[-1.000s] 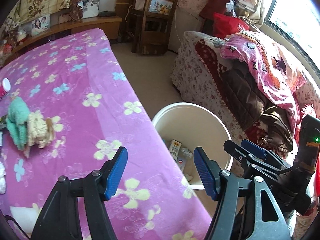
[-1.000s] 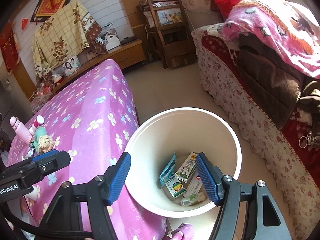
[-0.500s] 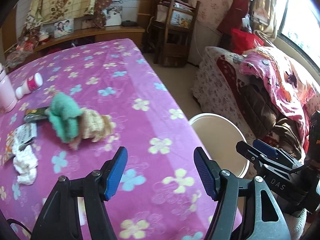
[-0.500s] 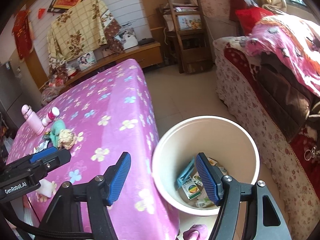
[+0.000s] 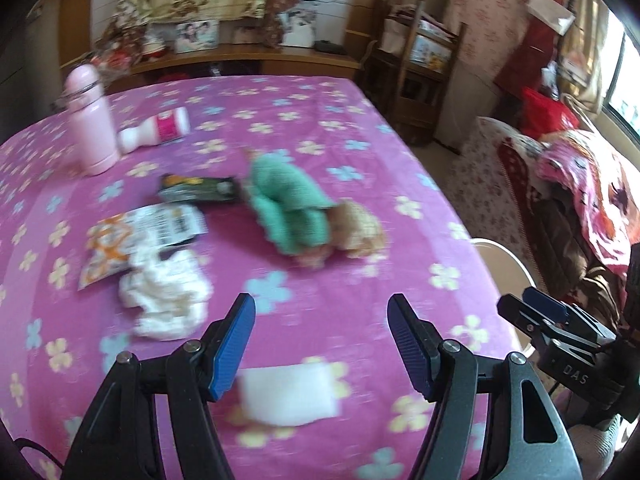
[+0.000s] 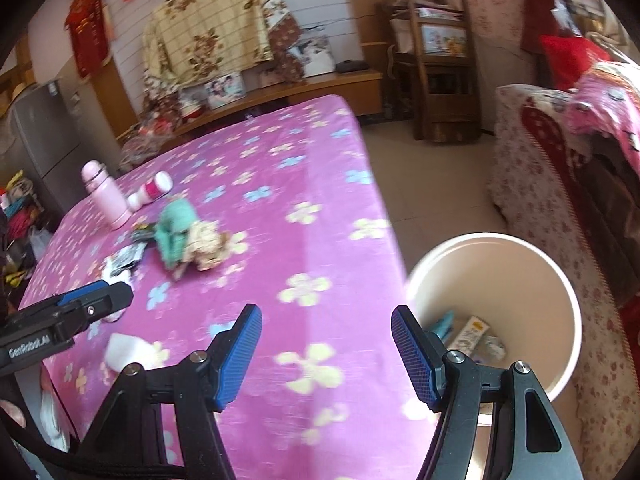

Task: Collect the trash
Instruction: 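Return both tools to the table over the tissue and white foam block, then grasp the crumpled white tissue with the left gripper while the right gripper grasps the white foam block, then carry the tissue and foam block over the white bin and open both grippers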

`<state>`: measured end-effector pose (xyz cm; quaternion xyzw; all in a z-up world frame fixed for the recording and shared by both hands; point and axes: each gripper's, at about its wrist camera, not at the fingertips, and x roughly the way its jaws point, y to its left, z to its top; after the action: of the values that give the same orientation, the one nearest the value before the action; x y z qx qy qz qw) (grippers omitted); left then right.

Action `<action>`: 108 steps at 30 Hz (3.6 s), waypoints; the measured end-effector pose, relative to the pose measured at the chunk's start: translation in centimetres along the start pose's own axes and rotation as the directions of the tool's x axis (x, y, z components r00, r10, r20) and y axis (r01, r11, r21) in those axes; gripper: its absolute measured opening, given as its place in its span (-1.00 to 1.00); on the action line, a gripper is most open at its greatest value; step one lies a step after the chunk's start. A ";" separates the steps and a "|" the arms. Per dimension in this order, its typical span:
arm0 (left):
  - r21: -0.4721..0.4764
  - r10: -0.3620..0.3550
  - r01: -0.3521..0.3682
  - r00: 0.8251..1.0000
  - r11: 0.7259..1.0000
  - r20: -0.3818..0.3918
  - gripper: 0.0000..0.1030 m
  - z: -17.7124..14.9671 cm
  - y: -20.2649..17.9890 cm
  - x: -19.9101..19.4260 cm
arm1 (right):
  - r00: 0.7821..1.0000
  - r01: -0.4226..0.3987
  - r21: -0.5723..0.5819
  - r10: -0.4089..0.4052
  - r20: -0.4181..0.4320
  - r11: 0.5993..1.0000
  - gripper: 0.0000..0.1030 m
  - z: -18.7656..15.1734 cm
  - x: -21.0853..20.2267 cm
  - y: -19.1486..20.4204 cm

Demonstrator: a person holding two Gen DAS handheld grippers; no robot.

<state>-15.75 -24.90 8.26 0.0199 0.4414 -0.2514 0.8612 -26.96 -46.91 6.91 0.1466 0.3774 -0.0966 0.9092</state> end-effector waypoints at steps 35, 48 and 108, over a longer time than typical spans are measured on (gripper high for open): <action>-0.110 -0.001 -0.004 0.999 0.994 -0.039 -0.59 -0.4 9.9 2.4 | 0.926 -0.346 -0.237 0.289 -0.244 0.908 0.38 -4.6 6.8 17.3; -0.071 -0.010 0.010 1.000 0.997 0.001 -0.60 -0.3 8.3 0.1 | 0.946 -0.319 -0.233 0.291 -0.147 0.919 -0.06 -3.1 4.4 14.7; 0.272 -0.285 0.310 0.950 0.911 -0.130 -0.60 0.4 -20.7 5.2 | 0.991 0.116 0.100 -0.123 0.060 0.988 0.00 -0.2 -4.6 -12.2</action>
<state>-22.22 -45.22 8.37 0.0890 0.4352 -0.4403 0.7803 -33.83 -57.96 7.71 0.1639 0.3503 -0.1738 0.9057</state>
